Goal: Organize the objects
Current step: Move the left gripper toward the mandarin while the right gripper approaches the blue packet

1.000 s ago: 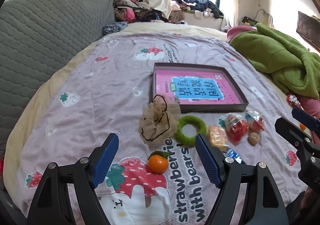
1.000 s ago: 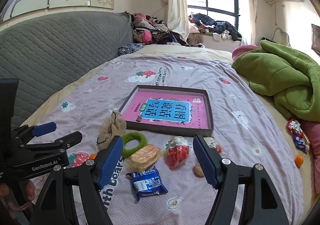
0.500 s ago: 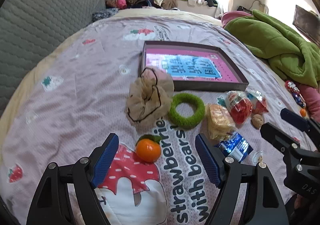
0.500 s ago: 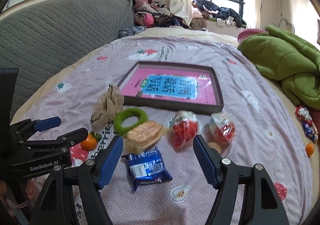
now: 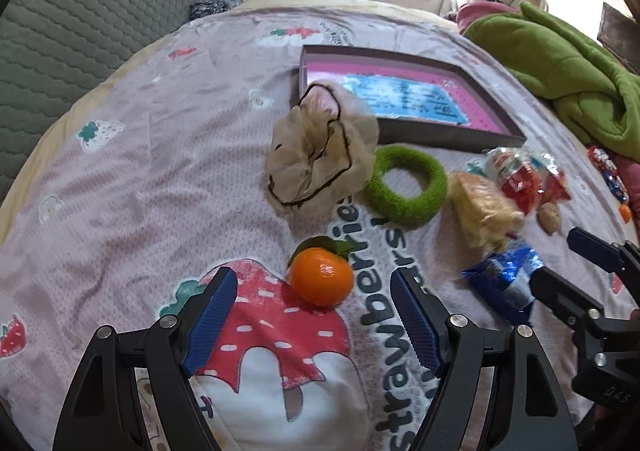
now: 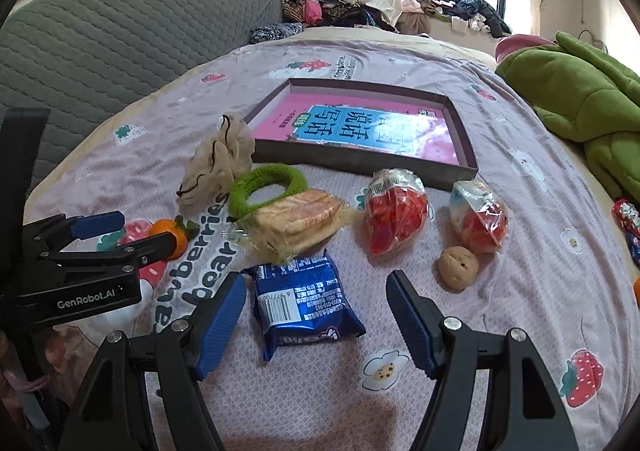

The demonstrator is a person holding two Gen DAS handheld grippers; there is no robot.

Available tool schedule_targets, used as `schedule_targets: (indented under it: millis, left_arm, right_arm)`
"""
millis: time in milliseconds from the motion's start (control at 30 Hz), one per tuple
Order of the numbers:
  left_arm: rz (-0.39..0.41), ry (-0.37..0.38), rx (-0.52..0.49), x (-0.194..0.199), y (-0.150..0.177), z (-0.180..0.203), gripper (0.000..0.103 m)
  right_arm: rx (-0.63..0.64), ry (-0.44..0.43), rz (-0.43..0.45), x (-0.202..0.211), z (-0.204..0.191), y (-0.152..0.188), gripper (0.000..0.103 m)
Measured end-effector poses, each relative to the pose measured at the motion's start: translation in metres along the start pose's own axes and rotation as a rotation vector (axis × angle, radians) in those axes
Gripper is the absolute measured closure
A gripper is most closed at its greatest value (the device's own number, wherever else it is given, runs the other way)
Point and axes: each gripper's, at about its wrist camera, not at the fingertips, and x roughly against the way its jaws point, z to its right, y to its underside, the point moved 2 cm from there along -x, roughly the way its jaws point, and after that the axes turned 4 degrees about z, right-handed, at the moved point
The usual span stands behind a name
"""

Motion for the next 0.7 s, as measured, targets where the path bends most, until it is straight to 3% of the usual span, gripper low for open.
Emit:
schedule_targets:
  millis: [400, 700]
  left_arm:
    - [-0.024, -0.019, -0.068, -0.022, 0.002, 0.002, 0.023]
    - [-0.040, -0.007, -0.038, -0.037, 0.003, -0.005, 0.023]
  right_arm:
    - [0.020, -0.001, -0.037, -0.018, 0.001, 0.004, 0.031]
    - [0.030, -0.025, -0.054, -0.026, -0.002, 0.006, 0.031]
